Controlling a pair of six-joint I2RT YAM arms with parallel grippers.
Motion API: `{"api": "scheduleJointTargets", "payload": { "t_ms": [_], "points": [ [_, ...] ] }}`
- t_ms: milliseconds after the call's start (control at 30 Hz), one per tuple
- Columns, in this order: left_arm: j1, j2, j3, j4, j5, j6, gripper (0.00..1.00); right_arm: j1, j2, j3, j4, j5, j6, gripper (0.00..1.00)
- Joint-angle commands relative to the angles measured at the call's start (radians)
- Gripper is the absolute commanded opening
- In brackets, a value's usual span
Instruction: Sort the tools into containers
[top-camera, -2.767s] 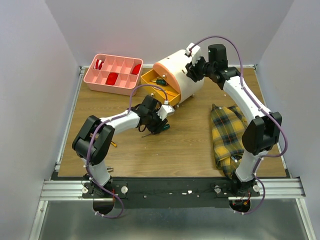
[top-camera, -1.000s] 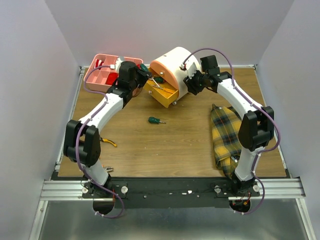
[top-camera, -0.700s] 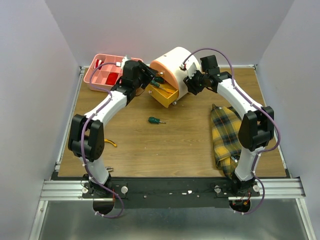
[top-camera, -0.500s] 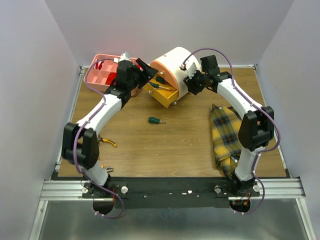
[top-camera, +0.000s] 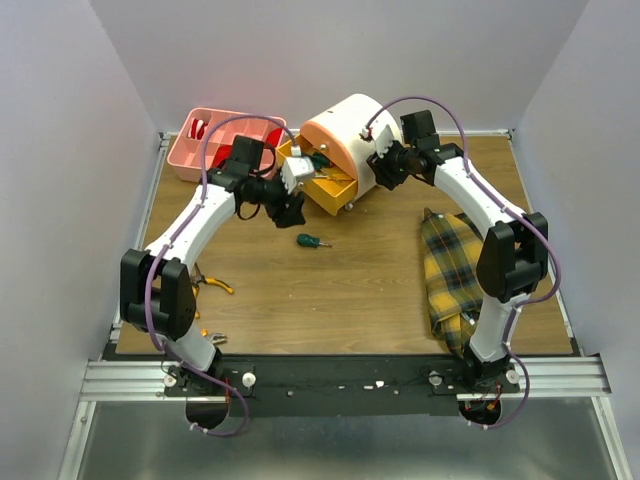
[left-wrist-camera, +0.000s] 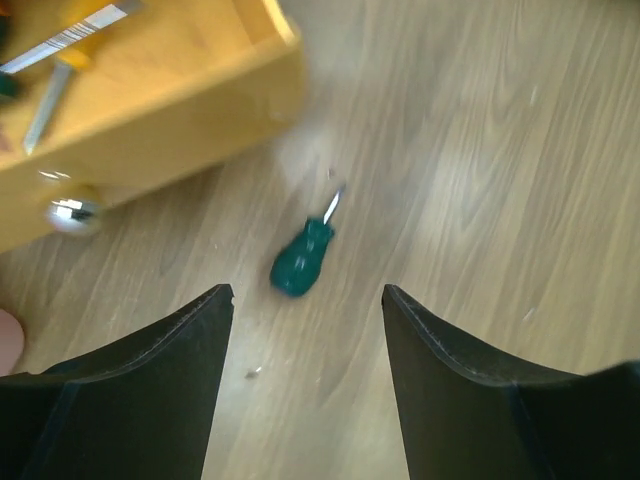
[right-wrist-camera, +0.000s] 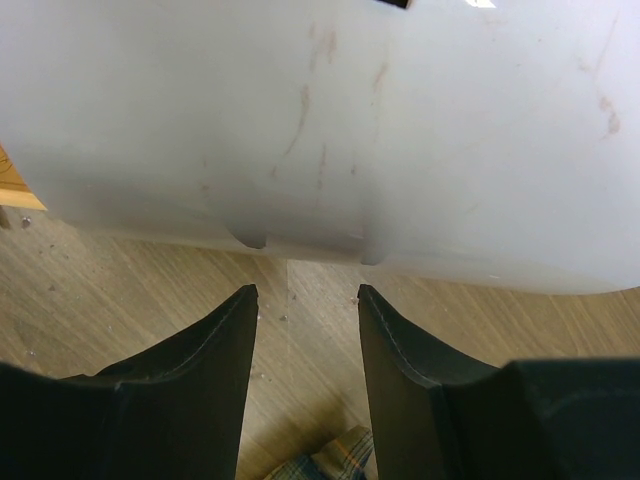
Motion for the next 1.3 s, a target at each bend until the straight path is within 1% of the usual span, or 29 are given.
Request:
{"api": "scheduleJointTargets", "payload": {
  "t_ms": [0, 33, 67, 233, 600, 767, 967, 1033, 1067, 1100, 1167, 1200, 1267],
  "points": [
    [0.002, -0.001, -0.095, -0.144, -0.005, 0.545, 0.72, 0.006, 0.001, 0.0, -0.004, 0.014, -0.017, 0.53],
    [0.002, -0.001, -0.136, -0.079, -0.005, 0.553, 0.72, 0.004, 0.0, -0.005, -0.004, 0.018, -0.019, 0.54],
    [0.001, 0.003, -0.153, -0.052, -0.005, 0.564, 0.72, 0.007, -0.003, -0.008, -0.002, 0.018, -0.02, 0.54],
    [-0.022, 0.062, -0.184, 0.037, -0.006, 0.576, 0.72, 0.006, -0.016, -0.03, 0.001, 0.022, -0.032, 0.54],
    [-0.089, 0.224, -0.114, 0.026, -0.057, 0.627, 0.7, 0.006, -0.027, -0.046, 0.002, 0.034, -0.049, 0.54],
    [-0.111, 0.261, -0.112, 0.077, -0.124, 0.627, 0.69, 0.006, -0.043, -0.073, 0.005, 0.044, -0.061, 0.53],
    [-0.131, 0.283, -0.127, 0.115, -0.21, 0.636, 0.65, 0.006, -0.051, -0.088, 0.01, 0.051, -0.068, 0.54],
    [-0.131, 0.281, -0.137, 0.135, -0.216, 0.608, 0.58, 0.006, -0.05, -0.085, 0.008, 0.05, -0.068, 0.54],
    [-0.131, 0.273, -0.14, 0.131, -0.219, 0.608, 0.53, 0.006, -0.048, -0.083, 0.008, 0.05, -0.068, 0.53],
    [-0.132, 0.266, -0.146, 0.132, -0.221, 0.608, 0.44, 0.006, -0.046, -0.077, 0.008, 0.053, -0.066, 0.54],
    [-0.136, 0.243, -0.178, 0.149, -0.224, 0.598, 0.35, 0.007, -0.045, -0.074, 0.008, 0.053, -0.068, 0.53],
    [-0.136, 0.211, -0.19, 0.152, -0.216, 0.593, 0.31, 0.006, -0.045, -0.071, 0.008, 0.054, -0.068, 0.54],
    [-0.136, 0.175, -0.221, 0.151, -0.209, 0.588, 0.3, 0.004, -0.043, -0.07, 0.008, 0.054, -0.068, 0.54]
  ]
}}
